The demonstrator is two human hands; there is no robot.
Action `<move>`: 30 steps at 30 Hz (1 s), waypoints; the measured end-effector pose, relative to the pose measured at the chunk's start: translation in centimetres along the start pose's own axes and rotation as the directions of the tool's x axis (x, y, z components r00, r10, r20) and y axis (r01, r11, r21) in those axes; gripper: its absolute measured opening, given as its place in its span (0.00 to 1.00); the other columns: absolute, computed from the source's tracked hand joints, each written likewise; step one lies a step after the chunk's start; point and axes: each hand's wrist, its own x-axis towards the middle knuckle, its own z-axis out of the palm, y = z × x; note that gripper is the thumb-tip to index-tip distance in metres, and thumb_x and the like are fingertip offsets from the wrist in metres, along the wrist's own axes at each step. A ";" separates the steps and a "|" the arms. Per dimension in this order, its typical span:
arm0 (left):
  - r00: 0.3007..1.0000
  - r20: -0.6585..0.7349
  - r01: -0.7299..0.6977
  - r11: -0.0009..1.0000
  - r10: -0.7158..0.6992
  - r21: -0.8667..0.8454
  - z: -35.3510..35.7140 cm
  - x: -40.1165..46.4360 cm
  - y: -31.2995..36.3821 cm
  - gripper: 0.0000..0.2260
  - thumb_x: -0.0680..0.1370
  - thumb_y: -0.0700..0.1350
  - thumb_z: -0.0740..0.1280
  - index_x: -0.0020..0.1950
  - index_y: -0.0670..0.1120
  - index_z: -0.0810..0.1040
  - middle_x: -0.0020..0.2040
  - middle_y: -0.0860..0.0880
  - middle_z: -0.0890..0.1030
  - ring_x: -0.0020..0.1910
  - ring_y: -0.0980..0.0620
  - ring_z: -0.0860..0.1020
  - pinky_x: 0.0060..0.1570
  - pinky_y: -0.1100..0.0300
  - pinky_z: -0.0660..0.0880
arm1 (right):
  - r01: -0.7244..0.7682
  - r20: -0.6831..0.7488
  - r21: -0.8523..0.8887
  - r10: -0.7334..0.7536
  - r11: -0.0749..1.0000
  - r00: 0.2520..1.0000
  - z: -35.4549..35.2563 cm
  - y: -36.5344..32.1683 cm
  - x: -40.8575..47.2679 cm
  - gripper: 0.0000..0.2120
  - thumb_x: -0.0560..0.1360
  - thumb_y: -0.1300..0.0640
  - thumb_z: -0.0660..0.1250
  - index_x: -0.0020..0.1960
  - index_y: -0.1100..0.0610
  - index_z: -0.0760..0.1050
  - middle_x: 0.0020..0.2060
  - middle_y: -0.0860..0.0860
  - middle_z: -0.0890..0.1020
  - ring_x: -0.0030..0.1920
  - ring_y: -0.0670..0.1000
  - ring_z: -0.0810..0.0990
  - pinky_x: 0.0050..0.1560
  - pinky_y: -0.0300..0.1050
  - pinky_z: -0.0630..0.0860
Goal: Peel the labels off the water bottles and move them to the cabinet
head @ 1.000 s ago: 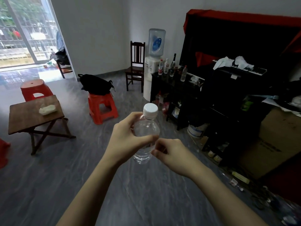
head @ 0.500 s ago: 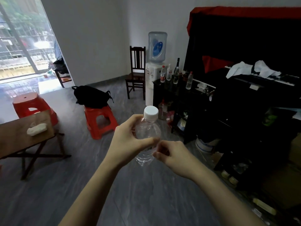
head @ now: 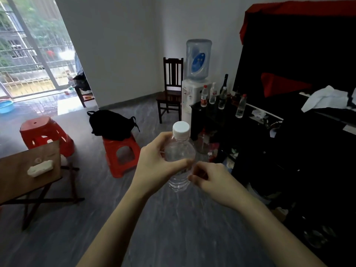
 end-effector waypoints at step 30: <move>0.973 0.228 -0.040 0.999 0.044 -0.022 12.4 46.1 -18.0 0.24 0.65 0.45 0.83 0.58 0.55 0.81 0.49 0.58 0.86 0.49 0.62 0.83 0.49 0.70 0.78 | -0.086 -0.162 0.104 0.102 0.991 0.982 -8.8 17.7 42.9 0.15 0.70 0.35 0.62 0.43 0.45 0.75 0.36 0.38 0.80 0.32 0.41 0.78 0.33 0.39 0.73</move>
